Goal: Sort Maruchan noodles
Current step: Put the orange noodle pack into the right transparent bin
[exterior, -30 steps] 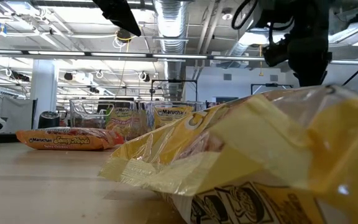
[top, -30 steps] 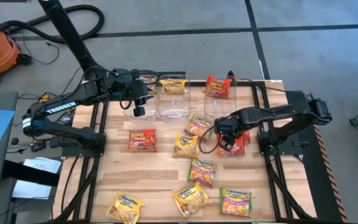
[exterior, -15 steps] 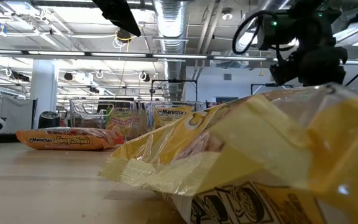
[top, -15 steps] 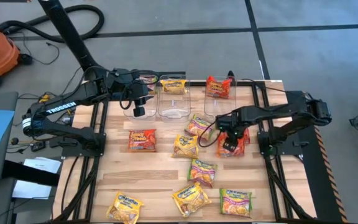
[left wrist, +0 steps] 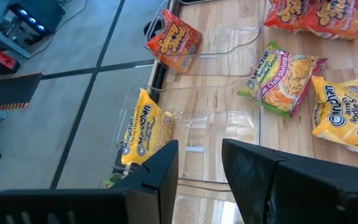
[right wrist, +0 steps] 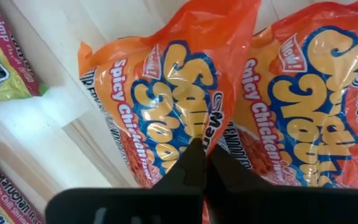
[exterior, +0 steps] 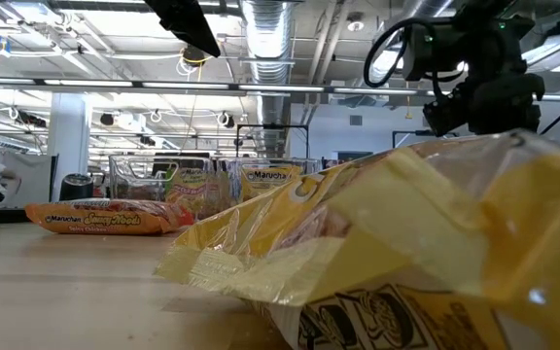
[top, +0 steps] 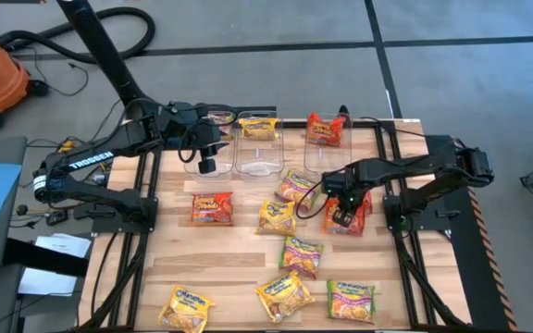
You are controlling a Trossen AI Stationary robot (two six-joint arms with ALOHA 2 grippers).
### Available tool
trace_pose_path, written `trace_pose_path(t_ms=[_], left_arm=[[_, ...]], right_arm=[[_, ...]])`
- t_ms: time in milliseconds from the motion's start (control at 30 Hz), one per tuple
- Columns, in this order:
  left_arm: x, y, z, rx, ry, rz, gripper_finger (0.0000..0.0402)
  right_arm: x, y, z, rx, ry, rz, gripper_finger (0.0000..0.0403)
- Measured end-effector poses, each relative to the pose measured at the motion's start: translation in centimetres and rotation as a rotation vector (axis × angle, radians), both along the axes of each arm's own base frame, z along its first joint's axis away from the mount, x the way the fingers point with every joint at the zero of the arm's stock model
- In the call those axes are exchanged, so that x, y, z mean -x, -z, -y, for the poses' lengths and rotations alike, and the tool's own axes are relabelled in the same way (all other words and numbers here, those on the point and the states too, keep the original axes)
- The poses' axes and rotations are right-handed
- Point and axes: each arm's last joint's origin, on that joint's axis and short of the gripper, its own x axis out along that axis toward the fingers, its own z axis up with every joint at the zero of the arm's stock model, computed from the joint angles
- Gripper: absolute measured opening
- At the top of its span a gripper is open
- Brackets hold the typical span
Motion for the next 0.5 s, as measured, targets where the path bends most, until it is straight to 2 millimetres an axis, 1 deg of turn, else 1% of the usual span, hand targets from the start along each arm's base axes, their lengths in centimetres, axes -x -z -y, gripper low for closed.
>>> trace_pose_path(t_ms=[200,333,500], left_arm=[[0.0,0.0,0.0,0.0,0.0,0.0,0.0114],[0.0,0.0,0.0,0.0,0.0,0.0,0.0114],[0.0,0.0,0.0,0.0,-0.001,0.0,0.0114]], right_arm=[[-0.2,-0.3,-0.7,0.021,-0.023,0.001,0.0005],[-0.9,-1.6,-1.3,0.07,-0.043,0.034,0.0004],[-1.8,-4.0,-1.9,0.155,-0.048,0.081,0.0003]])
